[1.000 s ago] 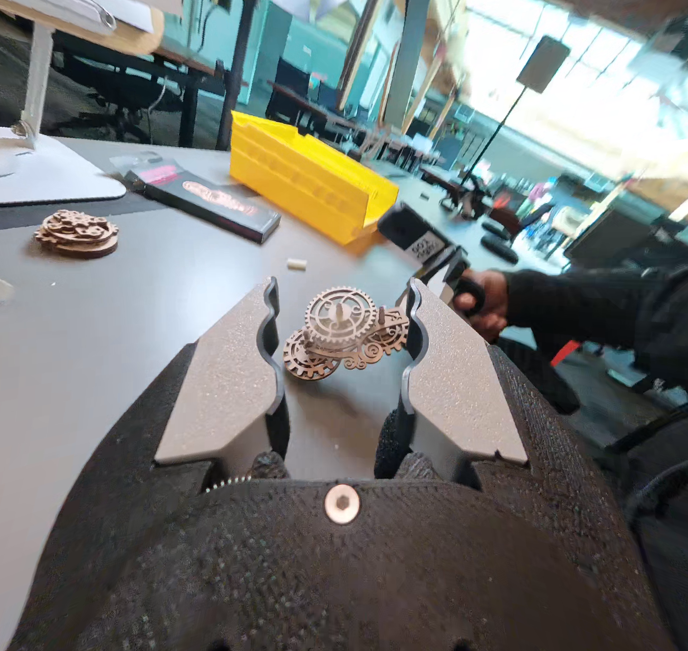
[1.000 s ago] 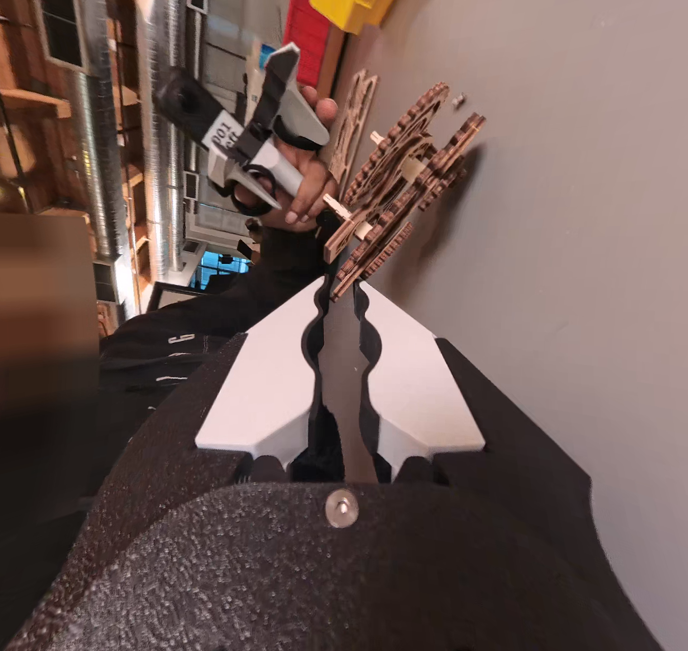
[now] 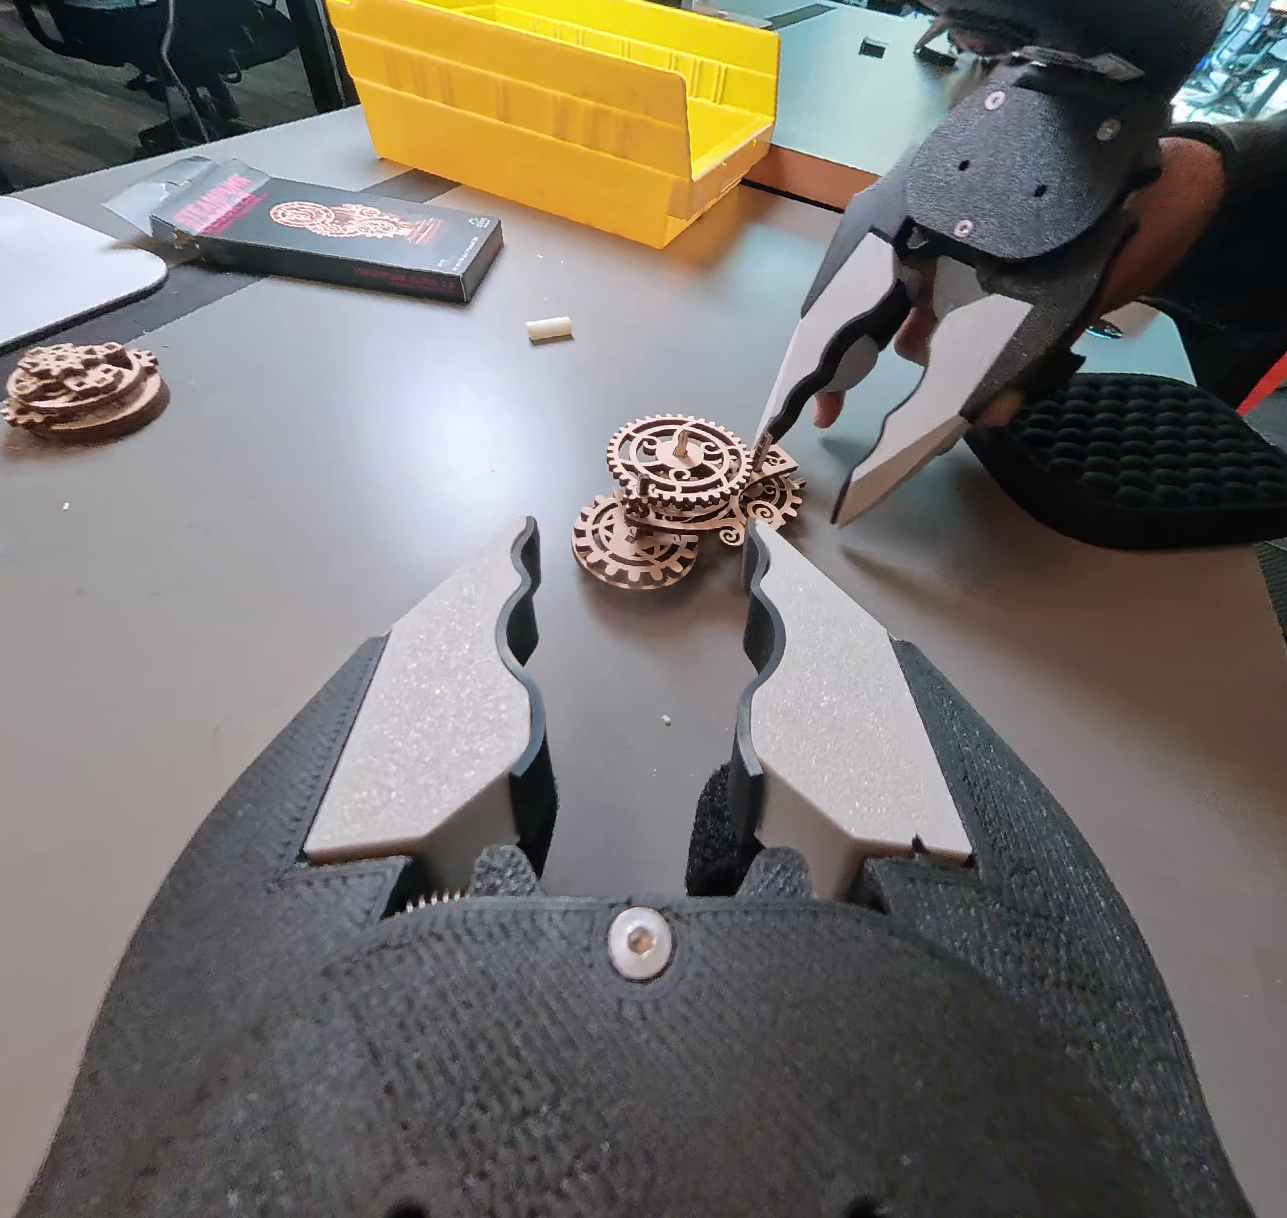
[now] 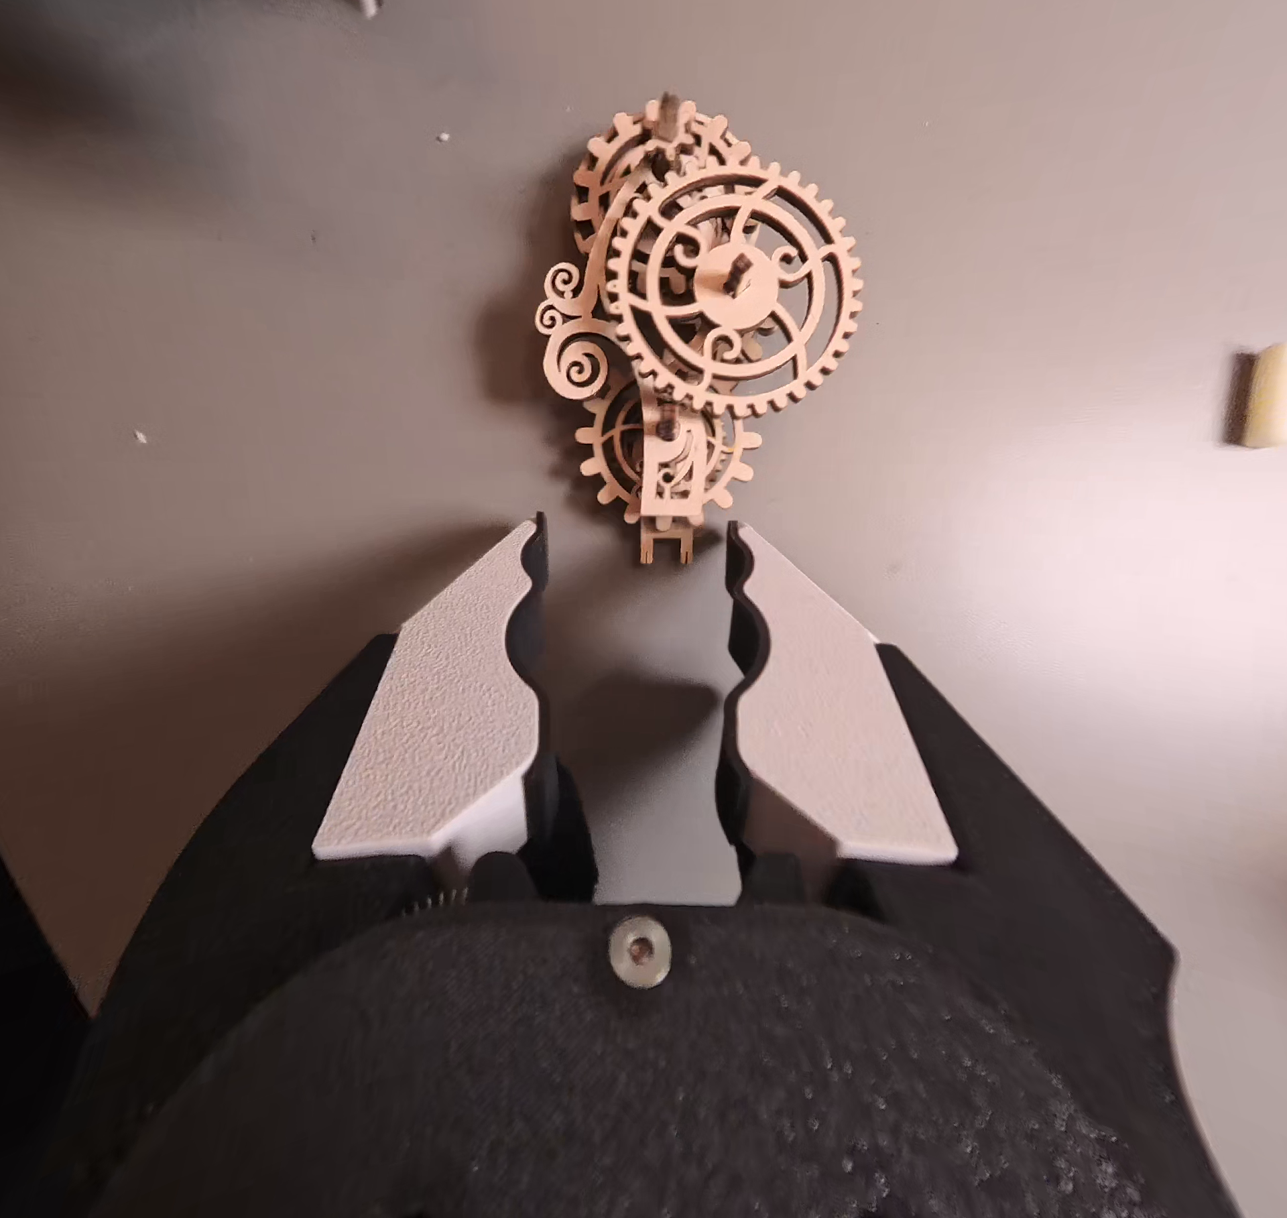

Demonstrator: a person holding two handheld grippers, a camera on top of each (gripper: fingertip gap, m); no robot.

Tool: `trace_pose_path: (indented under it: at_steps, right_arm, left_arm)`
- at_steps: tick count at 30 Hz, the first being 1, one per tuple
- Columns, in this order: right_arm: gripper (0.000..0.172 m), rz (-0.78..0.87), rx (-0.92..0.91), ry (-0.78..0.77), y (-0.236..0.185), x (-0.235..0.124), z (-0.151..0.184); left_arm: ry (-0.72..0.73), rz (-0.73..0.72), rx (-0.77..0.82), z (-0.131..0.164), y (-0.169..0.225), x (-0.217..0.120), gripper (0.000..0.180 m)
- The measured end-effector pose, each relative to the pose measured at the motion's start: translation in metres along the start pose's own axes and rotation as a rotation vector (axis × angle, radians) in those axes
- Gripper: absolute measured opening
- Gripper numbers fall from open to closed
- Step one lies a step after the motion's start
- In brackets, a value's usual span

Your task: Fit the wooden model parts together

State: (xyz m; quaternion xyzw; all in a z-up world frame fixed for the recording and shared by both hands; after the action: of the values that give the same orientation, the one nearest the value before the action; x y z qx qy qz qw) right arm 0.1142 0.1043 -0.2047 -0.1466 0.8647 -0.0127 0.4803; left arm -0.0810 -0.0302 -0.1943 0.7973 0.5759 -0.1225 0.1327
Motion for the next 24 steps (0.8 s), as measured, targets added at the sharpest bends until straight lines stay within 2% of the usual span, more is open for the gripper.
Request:
trace_pose_path:
  at_steps: [3, 6, 12, 15, 17, 19, 24]
  right_arm:
    - [0.057, 0.043, -0.075, 0.067, -0.008, -0.016, 0.0]
    - [0.058, 0.108, -0.106, 0.222, 0.004, -0.048, -0.011]
    - [0.046, 0.266, -0.07, 0.555, 0.08, -0.105, -0.066]
    - [0.046, 0.36, -0.06, 0.653, 0.135, -0.111, -0.107]
    - [0.045, 0.464, -0.066, 0.686, 0.175, -0.11, -0.132]
    - [0.045, 0.5, -0.039, 0.711, 0.211, -0.105, -0.152]
    - [0.046, 0.569, 0.001, 0.787, 0.261, -0.097, -0.19]
  left_arm:
    - [0.023, -0.015, -0.019, -0.002, -0.005, -0.003, 0.056]
    - [0.085, -0.077, -0.031, -0.006, -0.014, -0.01, 0.054]
    - [0.249, -0.269, -0.074, -0.014, -0.036, -0.032, 0.042]
    - [0.33, -0.352, -0.068, -0.018, -0.044, -0.045, 0.03]
    - [0.378, -0.398, -0.061, -0.02, -0.05, -0.053, 0.021]
    - [0.42, -0.429, -0.046, -0.021, -0.053, -0.062, 0.01]
    - [0.416, -0.456, -0.055, -0.017, -0.061, -0.068, 0.009]
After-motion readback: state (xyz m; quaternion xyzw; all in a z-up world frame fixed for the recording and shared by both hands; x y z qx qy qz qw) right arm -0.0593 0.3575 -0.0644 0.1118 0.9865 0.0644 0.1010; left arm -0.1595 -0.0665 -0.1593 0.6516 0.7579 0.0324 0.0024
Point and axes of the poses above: each gripper's, where its closed fingertips meet, x out along the fingers, z out of its underside, y = z × x across the jaws, the point moved 10 cm from there along -x, back along the fingers, and after that the axes turned 8 degrees about -z, right-handed, at the moved point
